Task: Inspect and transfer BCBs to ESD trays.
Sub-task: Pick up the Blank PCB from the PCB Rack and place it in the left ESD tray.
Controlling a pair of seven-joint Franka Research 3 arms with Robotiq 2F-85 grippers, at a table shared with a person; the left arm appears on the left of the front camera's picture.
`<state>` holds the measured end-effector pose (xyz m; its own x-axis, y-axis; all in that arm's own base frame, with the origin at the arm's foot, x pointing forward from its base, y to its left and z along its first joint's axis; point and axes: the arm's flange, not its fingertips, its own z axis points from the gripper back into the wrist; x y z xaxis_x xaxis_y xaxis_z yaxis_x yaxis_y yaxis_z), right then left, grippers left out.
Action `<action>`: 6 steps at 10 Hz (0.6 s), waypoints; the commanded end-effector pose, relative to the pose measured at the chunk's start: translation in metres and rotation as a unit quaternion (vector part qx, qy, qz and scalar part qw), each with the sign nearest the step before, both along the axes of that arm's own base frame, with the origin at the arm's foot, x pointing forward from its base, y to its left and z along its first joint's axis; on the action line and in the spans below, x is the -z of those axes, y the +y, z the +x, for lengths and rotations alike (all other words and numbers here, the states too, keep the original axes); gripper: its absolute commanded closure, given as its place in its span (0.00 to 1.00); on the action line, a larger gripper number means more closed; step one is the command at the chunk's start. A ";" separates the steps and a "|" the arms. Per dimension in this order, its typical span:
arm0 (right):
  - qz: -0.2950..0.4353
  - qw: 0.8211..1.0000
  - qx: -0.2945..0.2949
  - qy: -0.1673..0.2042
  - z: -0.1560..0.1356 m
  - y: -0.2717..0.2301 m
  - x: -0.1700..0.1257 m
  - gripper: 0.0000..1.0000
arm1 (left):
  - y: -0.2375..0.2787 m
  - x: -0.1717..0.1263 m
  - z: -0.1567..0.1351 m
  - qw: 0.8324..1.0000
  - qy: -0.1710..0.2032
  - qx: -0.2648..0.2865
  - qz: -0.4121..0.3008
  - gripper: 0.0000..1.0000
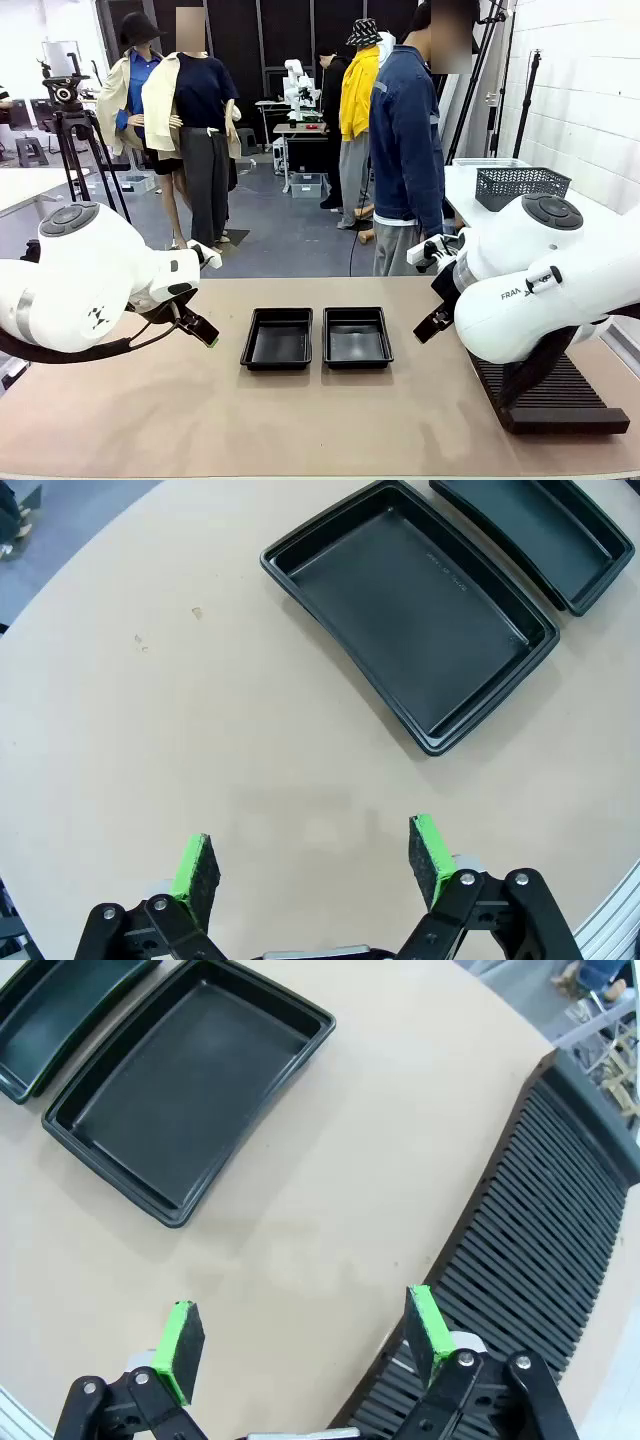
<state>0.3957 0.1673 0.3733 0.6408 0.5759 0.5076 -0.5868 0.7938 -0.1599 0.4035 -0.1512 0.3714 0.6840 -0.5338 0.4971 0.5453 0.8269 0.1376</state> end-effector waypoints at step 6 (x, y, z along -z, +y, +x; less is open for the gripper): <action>0.000 1.000 0.000 0.000 0.000 0.000 0.000 0.00 | 0.000 0.000 0.000 1.000 0.000 0.000 0.000 0.00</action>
<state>0.3957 0.1673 0.3733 0.6407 0.5761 0.5075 -0.5868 0.7937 -0.1602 0.4033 -0.1519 0.3714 0.6832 -0.5350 0.4970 0.5465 0.8260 0.1380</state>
